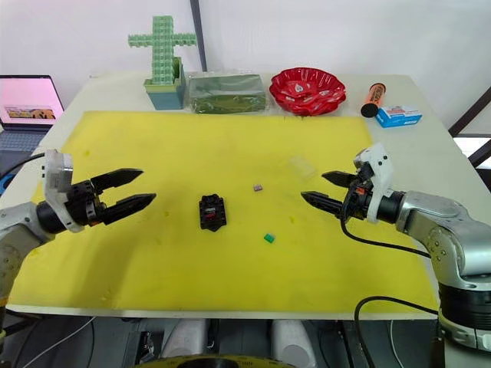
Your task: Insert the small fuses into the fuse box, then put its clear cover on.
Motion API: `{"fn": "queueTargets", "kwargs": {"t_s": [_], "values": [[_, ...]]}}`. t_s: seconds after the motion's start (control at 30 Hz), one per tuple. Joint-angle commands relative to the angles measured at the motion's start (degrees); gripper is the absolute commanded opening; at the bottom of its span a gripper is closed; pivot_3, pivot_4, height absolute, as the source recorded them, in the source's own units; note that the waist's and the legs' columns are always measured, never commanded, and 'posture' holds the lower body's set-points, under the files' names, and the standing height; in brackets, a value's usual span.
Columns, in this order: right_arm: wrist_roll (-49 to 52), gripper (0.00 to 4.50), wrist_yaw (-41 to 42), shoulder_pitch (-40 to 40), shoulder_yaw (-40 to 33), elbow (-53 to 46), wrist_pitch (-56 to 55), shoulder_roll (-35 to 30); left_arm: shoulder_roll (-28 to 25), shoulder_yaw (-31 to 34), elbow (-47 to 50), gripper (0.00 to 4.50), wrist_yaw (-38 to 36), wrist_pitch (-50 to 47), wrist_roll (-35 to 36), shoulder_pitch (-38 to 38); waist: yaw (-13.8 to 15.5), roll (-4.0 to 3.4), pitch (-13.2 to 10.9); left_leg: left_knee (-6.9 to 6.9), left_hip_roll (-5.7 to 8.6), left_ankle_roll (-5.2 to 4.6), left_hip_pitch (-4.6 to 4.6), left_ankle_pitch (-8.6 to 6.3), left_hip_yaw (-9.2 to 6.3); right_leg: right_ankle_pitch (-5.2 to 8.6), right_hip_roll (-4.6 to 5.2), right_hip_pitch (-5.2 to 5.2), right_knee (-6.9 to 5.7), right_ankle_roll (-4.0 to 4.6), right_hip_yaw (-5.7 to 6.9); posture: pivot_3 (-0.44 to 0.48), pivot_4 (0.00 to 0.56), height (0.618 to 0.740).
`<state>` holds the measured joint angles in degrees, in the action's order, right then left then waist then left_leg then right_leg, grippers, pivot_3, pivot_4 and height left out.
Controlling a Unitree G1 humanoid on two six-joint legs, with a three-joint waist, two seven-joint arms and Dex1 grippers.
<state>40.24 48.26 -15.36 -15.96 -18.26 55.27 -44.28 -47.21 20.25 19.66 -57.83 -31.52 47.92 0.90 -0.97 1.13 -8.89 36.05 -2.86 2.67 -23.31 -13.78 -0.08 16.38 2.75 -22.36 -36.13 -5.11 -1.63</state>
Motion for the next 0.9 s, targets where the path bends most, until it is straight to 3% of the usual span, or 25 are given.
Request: {"fn": "queueTargets", "kwargs": {"t_s": [0.03,0.2,0.33,0.63,0.8,0.9], "values": [[4.6,4.49,0.7,-2.3,-0.7,0.6,4.3,-1.1,-1.1,-0.4,5.5,4.5,-10.7,12.9,-6.7,-5.5,0.0,-0.03,0.0,-0.03,0.0,0.0,0.01,0.0,0.05,0.0,0.0,0.0,0.01,0.0,-0.03,0.0,0.15,0.74],[5.7,4.49,3.3,-2.4,2.7,1.3,6.4,-2.9,3.8,-3.6,4.2,4.5,-16.1,29.4,-14.3,-8.2,0.7,-0.05,0.0,0.0,0.0,0.0,-0.01,0.0,0.04,0.03,0.05,-0.02,0.06,0.13,-0.03,0.0,0.15,0.74],[5.3,4.49,3.4,-3.8,4.7,4.1,6.5,-2.5,6.0,-5.0,2.0,4.5,-14.3,29.9,-14.3,-6.6,0.6,-0.05,0.0,0.1,0.01,0.0,-0.04,0.0,0.14,0.0,0.16,-0.01,0.08,0.17,-0.06,0.0,0.15,0.74],[13.6,4.49,4.2,-7.6,5.1,10.1,19.7,-1.5,9.8,-8.5,1.3,4.5,-12.5,32.2,-15.4,-6.9,0.3,-0.04,0.0,0.04,0.0,-0.06,-0.04,-0.03,0.17,-0.02,0.0,-0.07,0.05,0.13,-0.15,0.0,0.15,0.74],[13.1,4.49,4.0,-7.9,5.9,10.7,18.8,-1.0,14.9,-10.8,2.8,4.5,-8.2,37.0,-18.5,-9.2,0.3,-0.04,0.0,0.09,-0.01,-0.06,-0.02,-0.03,0.15,-0.03,-0.03,-0.03,0.04,0.13,-0.16,0.0,0.15,0.74],[13.8,4.49,6.1,-6.9,6.5,9.2,18.3,-1.8,15.6,-11.1,4.9,4.5,-3.7,33.8,-19.5,-12.1,0.3,-0.03,0.0,0.09,-0.01,-0.06,-0.02,-0.03,0.16,-0.03,-0.04,-0.03,0.03,0.11,-0.18,0.0,0.15,0.74]]}}
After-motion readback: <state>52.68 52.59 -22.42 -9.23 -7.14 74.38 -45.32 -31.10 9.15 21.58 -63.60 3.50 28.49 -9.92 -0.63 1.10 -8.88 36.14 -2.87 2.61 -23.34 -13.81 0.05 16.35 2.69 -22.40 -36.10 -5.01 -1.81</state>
